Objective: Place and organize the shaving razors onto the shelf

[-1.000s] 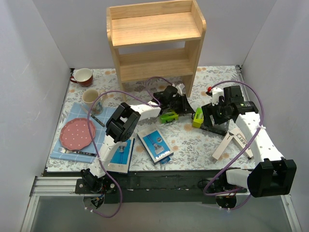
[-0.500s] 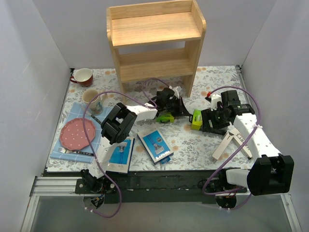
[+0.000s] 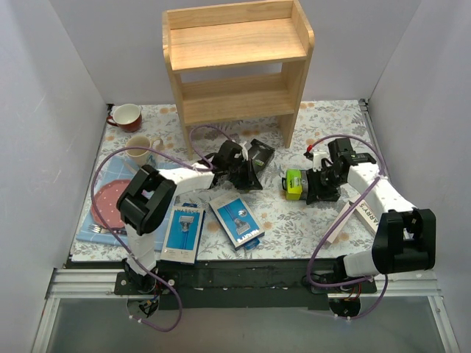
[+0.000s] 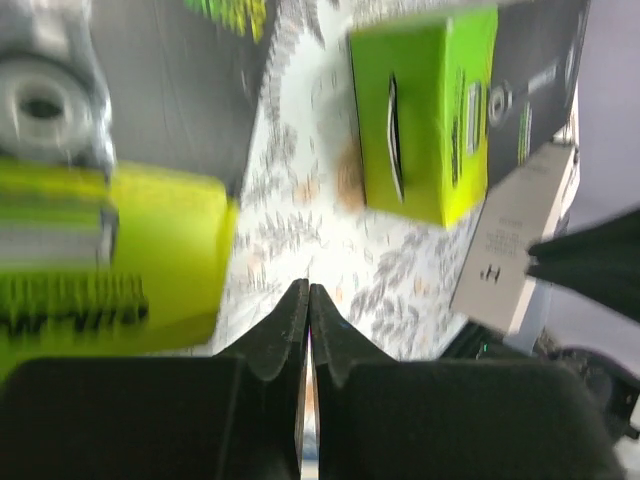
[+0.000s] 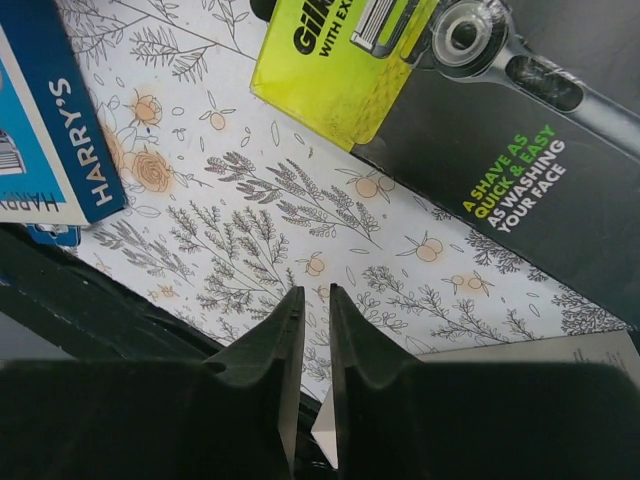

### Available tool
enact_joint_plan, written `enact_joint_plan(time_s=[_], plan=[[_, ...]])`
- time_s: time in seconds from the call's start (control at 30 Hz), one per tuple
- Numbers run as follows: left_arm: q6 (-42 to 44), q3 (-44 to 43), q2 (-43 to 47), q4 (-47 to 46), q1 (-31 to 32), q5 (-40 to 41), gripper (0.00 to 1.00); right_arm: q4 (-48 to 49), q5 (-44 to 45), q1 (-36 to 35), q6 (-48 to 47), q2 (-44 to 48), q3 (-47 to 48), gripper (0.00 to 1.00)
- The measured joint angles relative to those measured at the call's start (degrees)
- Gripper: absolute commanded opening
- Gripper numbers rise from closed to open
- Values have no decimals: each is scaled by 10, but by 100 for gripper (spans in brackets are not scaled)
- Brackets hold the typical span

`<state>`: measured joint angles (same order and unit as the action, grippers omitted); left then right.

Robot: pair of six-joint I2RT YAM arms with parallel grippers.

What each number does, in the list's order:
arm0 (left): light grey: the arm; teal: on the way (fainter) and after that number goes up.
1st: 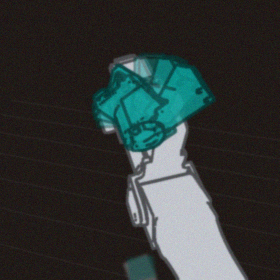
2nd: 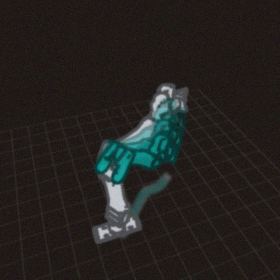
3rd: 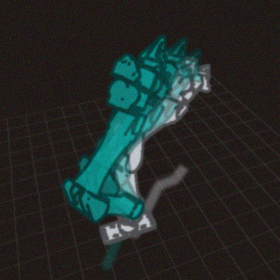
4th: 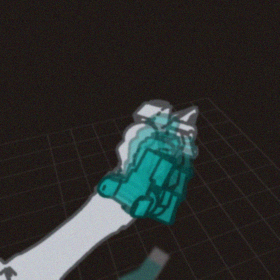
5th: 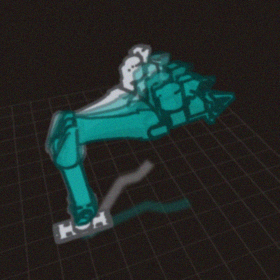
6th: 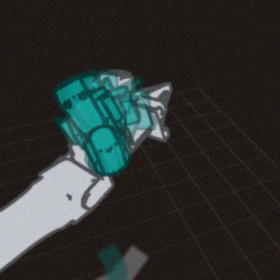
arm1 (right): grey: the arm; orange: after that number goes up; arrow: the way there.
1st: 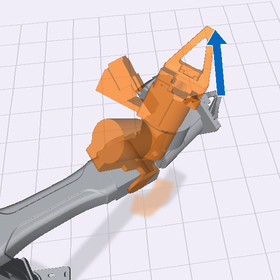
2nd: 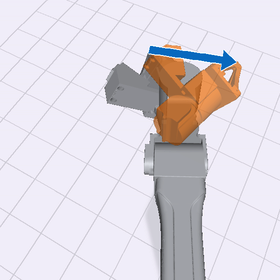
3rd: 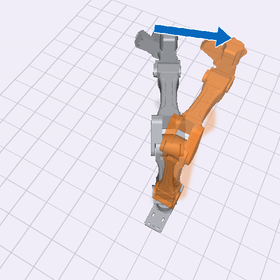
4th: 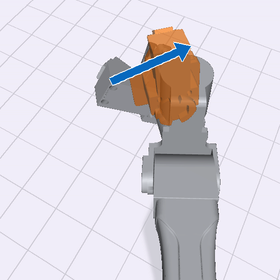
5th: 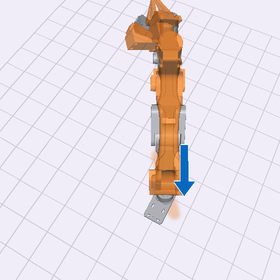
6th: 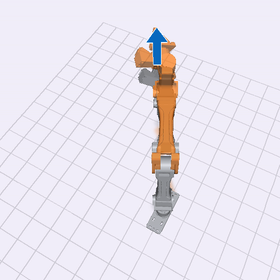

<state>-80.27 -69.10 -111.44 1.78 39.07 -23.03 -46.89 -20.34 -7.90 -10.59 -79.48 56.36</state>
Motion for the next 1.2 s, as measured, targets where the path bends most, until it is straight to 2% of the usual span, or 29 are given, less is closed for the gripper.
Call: enact_joint_plan(time_s=[0.03,0.07,0.1,0.17,0.27,0.37,0.43,0.47,0.53,0.63,0.67,0.73,1.0,1.2], plan=[[2,12,15,4,0,-1,14,0,-1,-2,2,-5,0,19],[8,25,32,8,0,-1,30,-1,0,-3,4,-9,0,14],[15,34,45,9,0,-2,37,-1,3,-4,8,-14,0,6],[30,40,63,9,1,-2,51,0,20,-7,24,-21,0,2],[63,26,63,6,5,9,59,3,52,-5,49,-27,0,2],[101,-37,30,9,8,23,66,4,84,1,70,-28,-1,2],[120,-95,-9,3,9,34,65,8,103,14,79,-29,-6,7],[124,-122,-30,-1,9,39,64,9,110,21,84,-29,-9,17],[127,-166,-71,-9,10,44,58,7,122,37,96,-30,-12,20],[116,-206,-122,-18,10,44,49,8,133,58,104,-32,-12,14],[112,-216,-138,-22,11,44,44,8,136,62,106,-33,-12,7],[96,-235,-163,-29,14,46,32,9,141,66,106,-37,-13,2],[71,-335,-262,-64,37,64,21,27,161,68,102,-61,-14,1],[81,-318,-258,-65,46,52,20,69,170,71,92,-90,-6,1]])
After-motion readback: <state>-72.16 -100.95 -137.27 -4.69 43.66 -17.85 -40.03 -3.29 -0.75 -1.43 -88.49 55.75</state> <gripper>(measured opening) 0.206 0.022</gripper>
